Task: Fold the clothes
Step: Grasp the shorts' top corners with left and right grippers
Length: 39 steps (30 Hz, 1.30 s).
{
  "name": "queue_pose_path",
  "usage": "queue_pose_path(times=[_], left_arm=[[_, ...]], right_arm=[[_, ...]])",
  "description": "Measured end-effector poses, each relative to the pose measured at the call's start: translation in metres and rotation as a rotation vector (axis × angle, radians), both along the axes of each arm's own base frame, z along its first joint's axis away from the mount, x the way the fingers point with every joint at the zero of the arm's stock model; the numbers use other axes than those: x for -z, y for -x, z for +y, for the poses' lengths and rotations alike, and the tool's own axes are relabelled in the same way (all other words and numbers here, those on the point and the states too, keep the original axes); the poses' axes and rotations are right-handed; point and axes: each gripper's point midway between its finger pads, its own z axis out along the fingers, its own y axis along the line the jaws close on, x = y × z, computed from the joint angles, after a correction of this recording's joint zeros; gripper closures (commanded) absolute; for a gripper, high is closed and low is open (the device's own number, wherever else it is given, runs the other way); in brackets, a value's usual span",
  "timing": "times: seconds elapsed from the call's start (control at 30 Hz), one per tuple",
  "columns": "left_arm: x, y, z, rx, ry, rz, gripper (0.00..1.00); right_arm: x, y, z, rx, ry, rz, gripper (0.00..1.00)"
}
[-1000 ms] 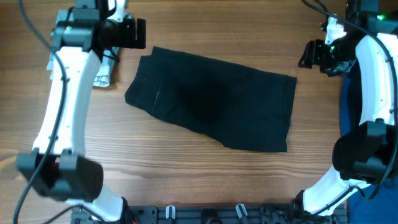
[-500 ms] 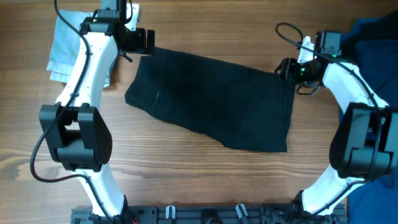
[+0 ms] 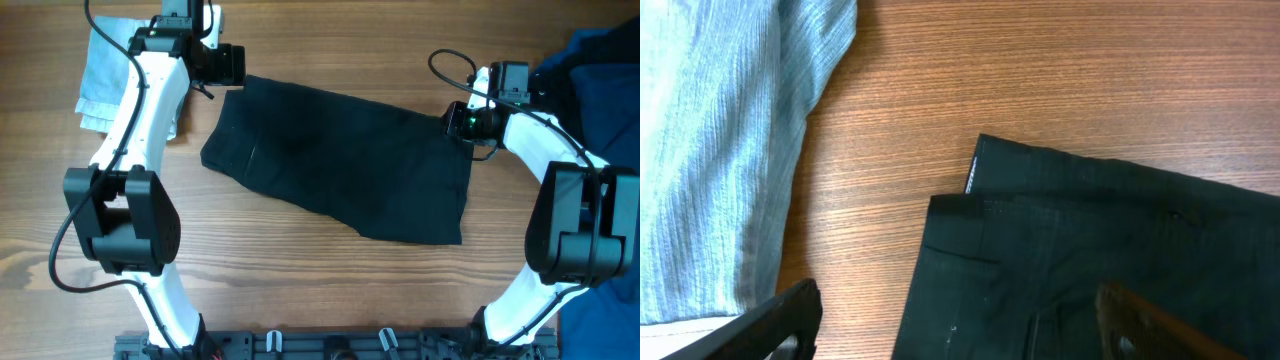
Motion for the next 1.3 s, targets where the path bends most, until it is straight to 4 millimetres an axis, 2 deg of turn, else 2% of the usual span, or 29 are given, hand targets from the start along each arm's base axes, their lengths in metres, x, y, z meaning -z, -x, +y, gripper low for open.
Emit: queue_pose_path(times=[0.1,0.23,0.3,0.47,0.5,0.53,0.67,0.77,0.9,0.93,0.97,1.13,1.3], left_arm=[[0.005,-0.003,-0.002,-0.004,0.014,0.003,0.22],[0.044,-0.006,-0.003,-0.005,0.016,0.069,0.22],[0.063,-0.005,-0.003,-0.006,0.014,0.108,0.16],[0.076,-0.006,-0.004,-0.009,0.015,0.126,0.19],[0.078,-0.006,-0.004,-0.009,0.014,0.128,0.20],[0.082,-0.006,-0.004,-0.009,0.013,0.135,0.22],[0.115,-0.002,-0.003,-0.013,0.010,0.201,0.46],[0.120,-0.001,-0.004,-0.012,0.012,0.209,0.46],[0.120,0.000,-0.004,-0.014,0.012,0.211,0.92],[0.120,0.000,-0.004,-0.015,0.012,0.211,0.96],[0.120,0.000,-0.004,-0.014,0.012,0.211,0.96],[0.119,-0.001,-0.004,-0.015,0.013,0.209,0.96],[0.120,0.000,-0.005,-0.012,0.018,0.214,0.96]], right_arm=[[0.000,0.000,0.000,-0.001,0.000,0.001,0.59],[0.000,0.000,0.000,-0.001,0.000,0.002,0.59],[0.001,0.001,0.001,-0.001,0.000,0.005,0.59],[0.001,0.001,0.001,-0.001,0.000,0.006,0.58],[0.001,0.001,0.001,-0.001,0.000,0.006,0.55],[0.001,0.001,0.001,-0.001,0.000,0.006,0.55],[0.001,0.002,0.001,-0.001,0.000,0.007,0.54],[0.001,0.002,0.001,-0.001,0.000,0.009,0.54],[0.002,0.004,0.001,0.002,-0.002,0.018,0.79],[0.002,0.004,0.001,0.001,-0.002,0.017,0.89],[0.002,0.004,0.001,0.002,-0.002,0.017,0.96],[0.000,0.000,0.000,0.007,0.000,0.003,0.95],[0.006,0.014,0.000,0.035,-0.013,0.069,0.96]])
